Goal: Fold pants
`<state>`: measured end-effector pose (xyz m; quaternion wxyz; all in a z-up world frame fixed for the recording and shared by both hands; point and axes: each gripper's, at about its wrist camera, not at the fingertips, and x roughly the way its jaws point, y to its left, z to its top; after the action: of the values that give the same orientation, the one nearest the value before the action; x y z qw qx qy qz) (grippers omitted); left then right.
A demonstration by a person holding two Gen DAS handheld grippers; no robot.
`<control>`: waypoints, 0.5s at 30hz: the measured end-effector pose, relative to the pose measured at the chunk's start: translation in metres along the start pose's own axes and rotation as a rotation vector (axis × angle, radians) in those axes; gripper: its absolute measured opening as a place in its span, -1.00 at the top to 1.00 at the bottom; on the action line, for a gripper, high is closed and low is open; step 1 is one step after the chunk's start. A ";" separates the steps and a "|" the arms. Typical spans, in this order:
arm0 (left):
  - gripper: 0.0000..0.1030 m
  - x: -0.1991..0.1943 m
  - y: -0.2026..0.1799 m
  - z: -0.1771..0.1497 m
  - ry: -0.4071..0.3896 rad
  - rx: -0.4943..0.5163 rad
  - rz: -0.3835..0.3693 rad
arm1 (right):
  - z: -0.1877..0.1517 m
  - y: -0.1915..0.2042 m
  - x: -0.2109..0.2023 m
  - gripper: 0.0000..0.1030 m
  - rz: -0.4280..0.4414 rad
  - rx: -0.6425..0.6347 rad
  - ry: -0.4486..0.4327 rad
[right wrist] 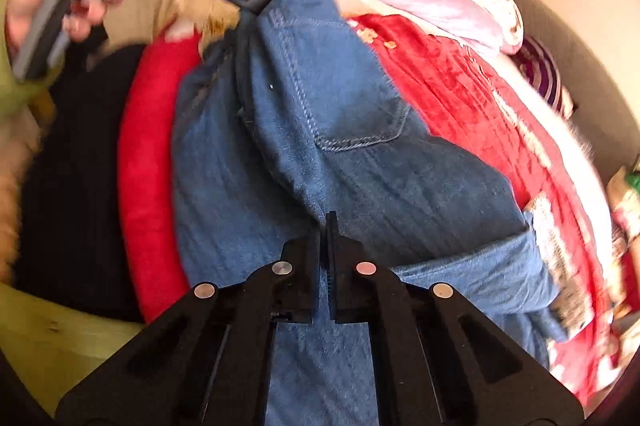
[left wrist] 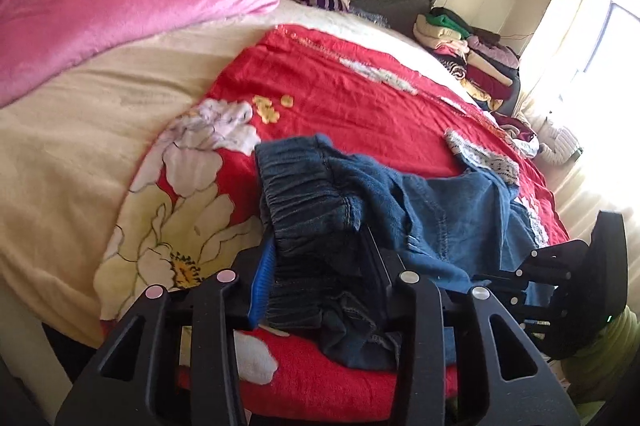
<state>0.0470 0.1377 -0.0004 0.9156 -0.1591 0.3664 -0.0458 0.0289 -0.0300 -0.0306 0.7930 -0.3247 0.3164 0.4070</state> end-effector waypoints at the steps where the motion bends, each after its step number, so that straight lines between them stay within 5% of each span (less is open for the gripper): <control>1: 0.27 -0.009 -0.001 0.000 -0.017 0.004 -0.004 | 0.000 0.000 -0.007 1.00 0.031 0.021 -0.018; 6: 0.27 -0.025 -0.001 -0.010 -0.022 0.027 -0.008 | 0.001 0.011 -0.027 1.00 0.127 0.014 -0.045; 15: 0.20 -0.004 0.015 -0.030 0.092 0.011 0.044 | -0.014 0.033 0.017 1.00 0.188 0.017 0.080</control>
<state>0.0230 0.1451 -0.0232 0.8993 -0.1438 0.4114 -0.0350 0.0054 -0.0184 -0.0600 0.7408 -0.3025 0.3803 0.4637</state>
